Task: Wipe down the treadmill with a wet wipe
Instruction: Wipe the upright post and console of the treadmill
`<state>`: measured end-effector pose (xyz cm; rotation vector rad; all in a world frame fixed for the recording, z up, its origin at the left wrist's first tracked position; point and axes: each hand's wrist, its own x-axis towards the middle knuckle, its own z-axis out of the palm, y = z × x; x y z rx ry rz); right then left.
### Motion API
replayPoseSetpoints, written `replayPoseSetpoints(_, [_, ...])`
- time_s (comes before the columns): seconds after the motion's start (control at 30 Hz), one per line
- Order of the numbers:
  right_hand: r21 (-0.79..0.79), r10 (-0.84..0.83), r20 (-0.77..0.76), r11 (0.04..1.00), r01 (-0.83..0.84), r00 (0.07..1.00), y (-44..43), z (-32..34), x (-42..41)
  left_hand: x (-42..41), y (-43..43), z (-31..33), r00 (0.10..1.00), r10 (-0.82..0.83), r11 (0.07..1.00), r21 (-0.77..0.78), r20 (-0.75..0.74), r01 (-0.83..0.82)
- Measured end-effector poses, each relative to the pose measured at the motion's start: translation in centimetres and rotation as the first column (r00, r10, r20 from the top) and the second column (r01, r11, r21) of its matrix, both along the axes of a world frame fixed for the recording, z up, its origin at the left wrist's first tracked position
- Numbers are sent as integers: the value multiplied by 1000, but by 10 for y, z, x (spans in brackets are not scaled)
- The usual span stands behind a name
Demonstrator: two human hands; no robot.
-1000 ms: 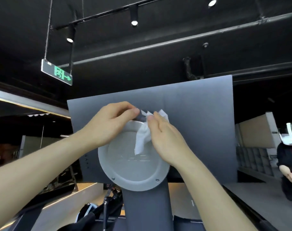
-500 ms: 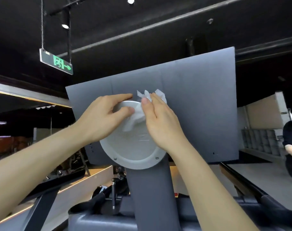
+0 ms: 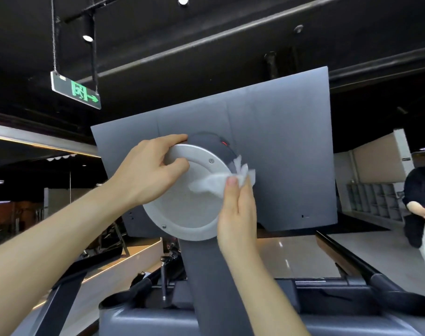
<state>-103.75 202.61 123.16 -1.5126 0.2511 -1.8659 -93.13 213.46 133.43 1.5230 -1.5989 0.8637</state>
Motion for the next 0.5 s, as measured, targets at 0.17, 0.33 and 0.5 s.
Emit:
replayPoseSetpoints(0.17, [-98, -18, -42, 995, 14, 999, -7, 16, -6, 1, 0, 2, 1000, -5, 1000, 6, -2, 5])
replayPoseSetpoints(0.33, [28, 76, -28, 997, -75, 997, -5, -30, 7, -1, 0, -1, 1000, -20, 1000, -4, -7, 20])
replayPoseSetpoints(0.5, [43, -25, -78, 999, 29, 997, 2, -22, 1, 3, -1, -1, 999, -33, 999, -1, 22, 33])
